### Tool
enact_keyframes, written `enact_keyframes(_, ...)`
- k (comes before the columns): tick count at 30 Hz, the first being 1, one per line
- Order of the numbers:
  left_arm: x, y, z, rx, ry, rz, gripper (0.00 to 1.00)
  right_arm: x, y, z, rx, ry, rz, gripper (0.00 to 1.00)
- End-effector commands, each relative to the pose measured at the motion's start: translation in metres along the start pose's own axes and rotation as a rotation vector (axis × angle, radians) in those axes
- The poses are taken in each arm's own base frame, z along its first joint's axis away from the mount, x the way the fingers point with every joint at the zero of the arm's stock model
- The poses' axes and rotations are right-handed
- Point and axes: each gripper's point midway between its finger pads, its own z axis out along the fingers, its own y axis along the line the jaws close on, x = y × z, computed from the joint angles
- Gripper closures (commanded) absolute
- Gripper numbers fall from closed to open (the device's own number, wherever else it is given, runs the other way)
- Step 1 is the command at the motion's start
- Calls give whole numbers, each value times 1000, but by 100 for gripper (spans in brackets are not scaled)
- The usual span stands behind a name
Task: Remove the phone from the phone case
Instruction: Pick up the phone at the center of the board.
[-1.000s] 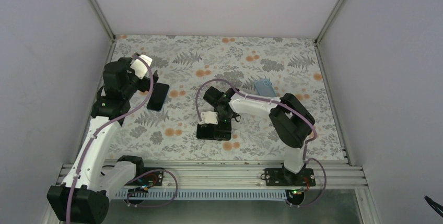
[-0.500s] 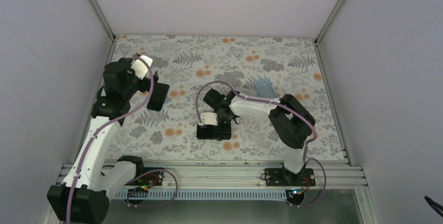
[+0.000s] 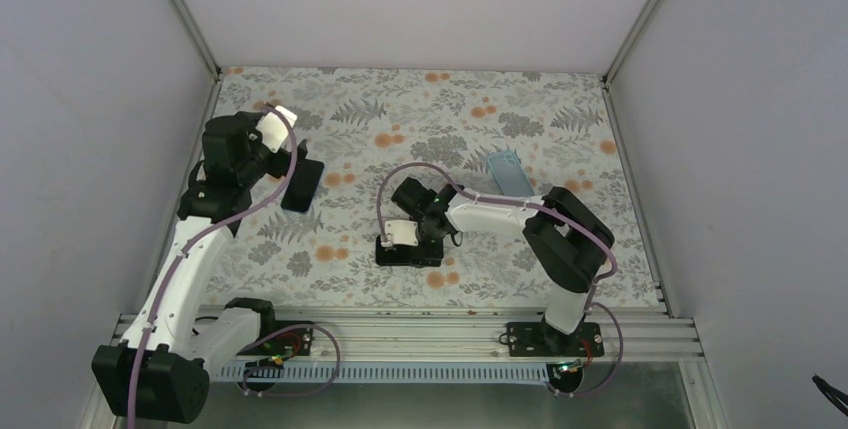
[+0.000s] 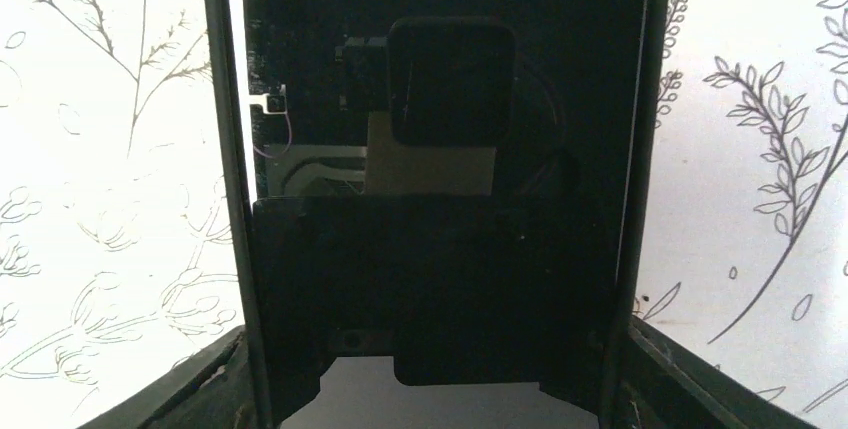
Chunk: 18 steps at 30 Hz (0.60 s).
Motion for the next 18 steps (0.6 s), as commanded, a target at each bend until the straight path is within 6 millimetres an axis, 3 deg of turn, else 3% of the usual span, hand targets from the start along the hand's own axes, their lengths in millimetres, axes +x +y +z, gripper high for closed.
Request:
enact_keyframes(1, 1, -17, 5, 127, 32, 20, 0, 4, -12, 9, 84, 16, -28, 27)
enact_keyframes(6, 7, -55, 7, 392, 123, 19, 0, -17, -32, -20, 177, -73, -27, 31)
enact_keyframes(13, -10, -94, -1, 703, 136, -74, 0, -48, -76, -89, 421, -208, -16, 29)
enact_keyframes(18, -11, -111, 12, 846, 238, -146, 0, -63, -106, -138, 594, -270, -3, 32)
